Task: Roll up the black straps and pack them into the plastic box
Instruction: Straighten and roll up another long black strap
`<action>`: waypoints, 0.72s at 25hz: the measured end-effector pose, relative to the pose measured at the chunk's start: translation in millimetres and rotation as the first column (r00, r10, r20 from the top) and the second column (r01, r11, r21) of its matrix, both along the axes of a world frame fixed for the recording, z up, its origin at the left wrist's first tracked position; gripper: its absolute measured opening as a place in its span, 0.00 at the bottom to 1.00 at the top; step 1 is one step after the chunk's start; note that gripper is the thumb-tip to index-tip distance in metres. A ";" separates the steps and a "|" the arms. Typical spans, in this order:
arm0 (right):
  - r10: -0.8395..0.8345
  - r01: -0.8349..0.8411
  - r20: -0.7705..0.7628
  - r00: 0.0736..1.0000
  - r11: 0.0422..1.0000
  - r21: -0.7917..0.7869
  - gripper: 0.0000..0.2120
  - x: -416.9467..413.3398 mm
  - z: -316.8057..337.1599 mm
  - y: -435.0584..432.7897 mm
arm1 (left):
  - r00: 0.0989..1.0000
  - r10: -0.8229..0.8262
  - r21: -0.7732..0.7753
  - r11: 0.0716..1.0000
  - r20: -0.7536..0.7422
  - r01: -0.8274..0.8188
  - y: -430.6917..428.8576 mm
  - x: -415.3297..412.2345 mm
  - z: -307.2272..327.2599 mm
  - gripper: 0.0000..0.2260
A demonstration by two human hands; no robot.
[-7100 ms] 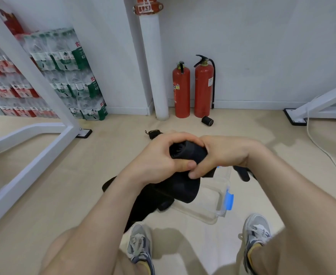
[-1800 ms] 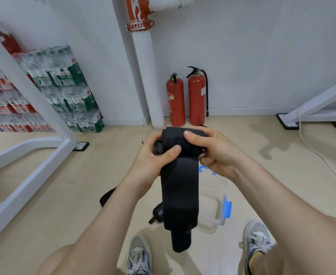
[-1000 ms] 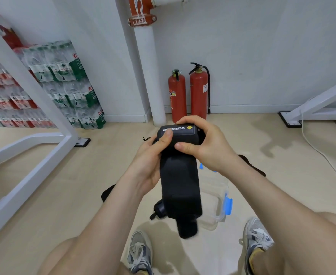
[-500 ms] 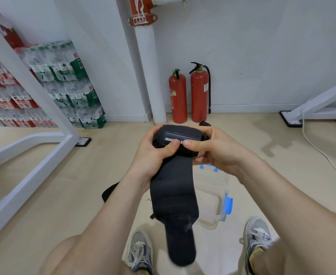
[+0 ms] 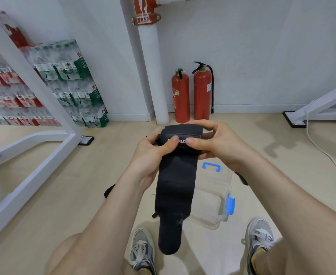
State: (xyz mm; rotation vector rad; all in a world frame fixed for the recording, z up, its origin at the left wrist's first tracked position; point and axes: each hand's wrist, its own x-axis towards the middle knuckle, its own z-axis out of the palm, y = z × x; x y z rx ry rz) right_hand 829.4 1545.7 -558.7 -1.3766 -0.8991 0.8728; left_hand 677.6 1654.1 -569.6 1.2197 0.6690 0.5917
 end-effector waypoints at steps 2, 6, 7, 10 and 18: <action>0.016 -0.016 0.030 0.999 1.000 0.004 0.23 -0.1 -0.2 -0.4 | 1.000 0.009 0.030 0.999 0.010 -0.010 1.8 -1.0 0.8 0.21; 0.159 -0.148 -0.170 0.973 0.986 0.072 0.19 1.7 5.5 -6.3 | 0.993 -0.117 0.150 0.982 0.005 0.115 5.6 -7.2 9.8 0.17; 0.162 -0.143 -0.212 0.964 0.985 0.099 0.16 3.3 6.4 -7.4 | 0.991 -0.130 0.192 0.973 -0.006 0.129 9.0 -9.9 11.0 0.15; 0.126 -0.085 -0.297 0.947 0.985 0.148 0.11 4.9 8.7 -8.4 | 0.999 -0.028 0.218 0.976 0.016 0.024 14.7 -14.0 13.0 0.08; 0.147 -0.083 -0.436 0.888 0.983 0.162 0.38 18.3 7.4 -7.4 | 0.972 0.235 0.943 0.329 -0.027 -0.054 -3.2 -13.3 3.5 0.41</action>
